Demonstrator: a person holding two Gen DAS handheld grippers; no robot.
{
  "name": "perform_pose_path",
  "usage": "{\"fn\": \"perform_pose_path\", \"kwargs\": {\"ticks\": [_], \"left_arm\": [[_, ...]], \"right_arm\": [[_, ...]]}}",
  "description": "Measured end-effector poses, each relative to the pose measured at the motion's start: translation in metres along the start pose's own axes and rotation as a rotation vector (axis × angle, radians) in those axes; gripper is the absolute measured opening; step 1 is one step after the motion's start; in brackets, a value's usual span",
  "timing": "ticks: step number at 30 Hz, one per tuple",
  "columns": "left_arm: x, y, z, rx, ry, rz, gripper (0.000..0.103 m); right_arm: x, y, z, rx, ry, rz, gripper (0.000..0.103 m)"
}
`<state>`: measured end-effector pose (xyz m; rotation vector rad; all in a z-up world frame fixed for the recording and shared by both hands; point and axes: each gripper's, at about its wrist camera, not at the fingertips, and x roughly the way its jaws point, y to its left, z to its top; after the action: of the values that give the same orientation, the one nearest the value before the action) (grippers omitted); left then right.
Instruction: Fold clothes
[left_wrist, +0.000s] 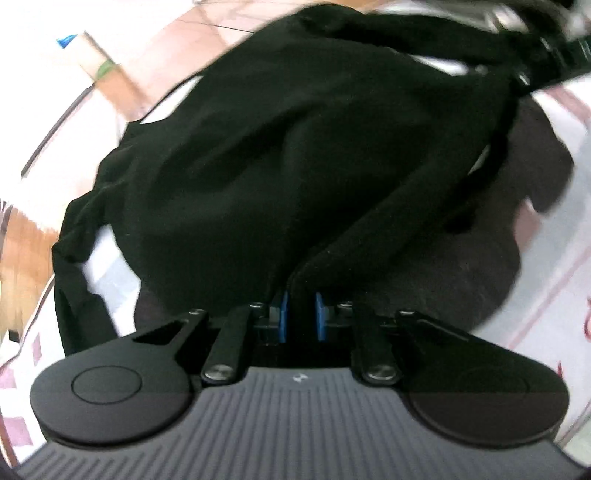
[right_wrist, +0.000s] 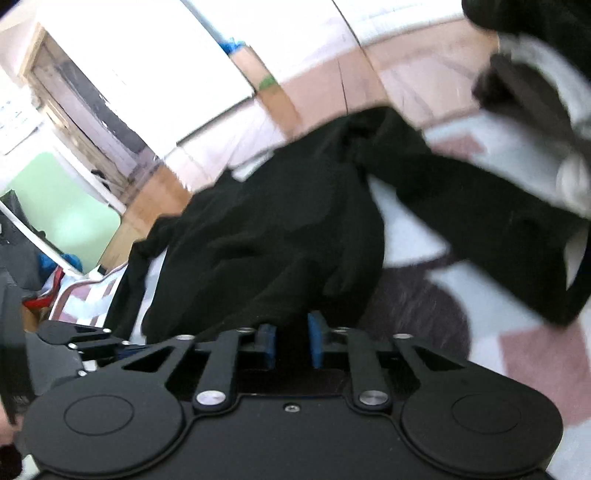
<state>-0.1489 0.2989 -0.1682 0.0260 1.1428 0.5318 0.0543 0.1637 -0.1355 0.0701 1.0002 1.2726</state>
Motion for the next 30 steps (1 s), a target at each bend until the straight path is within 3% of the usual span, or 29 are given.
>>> {"fn": "perform_pose_path", "kwargs": {"ticks": [1, 5, 8, 11, 13, 14, 18, 21, 26, 30], "left_arm": [[-0.002, 0.006, 0.002, -0.018, -0.014, 0.006, 0.014], [-0.017, 0.023, 0.007, -0.038, -0.087, 0.052, 0.014], [-0.033, 0.027, 0.012, -0.017, -0.146, 0.087, 0.014], [-0.054, 0.031, 0.019, -0.035, -0.224, 0.124, 0.014], [-0.071, 0.034, 0.021, -0.082, -0.268, 0.122, 0.014], [-0.075, 0.035, 0.021, -0.097, -0.276, 0.122, 0.014], [-0.066, 0.038, 0.017, -0.092, -0.240, 0.176, 0.014], [-0.053, 0.053, 0.013, -0.177, -0.195, 0.169, 0.014], [-0.038, 0.072, -0.004, -0.326, -0.115, 0.132, 0.014], [-0.035, 0.079, -0.016, -0.382, -0.083, 0.102, 0.014]], "right_arm": [[-0.002, -0.002, 0.002, 0.002, -0.021, 0.003, 0.006], [-0.011, -0.002, 0.010, -0.008, -0.089, 0.006, 0.003], [-0.025, 0.013, 0.014, -0.094, -0.169, -0.039, 0.002], [-0.049, 0.048, 0.015, -0.293, -0.301, -0.115, 0.002], [-0.059, 0.055, 0.017, -0.304, -0.344, -0.118, 0.003], [-0.055, 0.049, 0.019, -0.270, -0.326, -0.121, 0.004], [-0.013, -0.001, 0.020, -0.076, -0.110, -0.171, 0.007], [0.005, -0.033, 0.019, 0.062, 0.018, -0.196, 0.013], [0.003, -0.062, 0.023, 0.250, 0.051, -0.130, 0.013], [0.006, -0.068, 0.017, 0.339, 0.083, -0.015, 0.026]]}}
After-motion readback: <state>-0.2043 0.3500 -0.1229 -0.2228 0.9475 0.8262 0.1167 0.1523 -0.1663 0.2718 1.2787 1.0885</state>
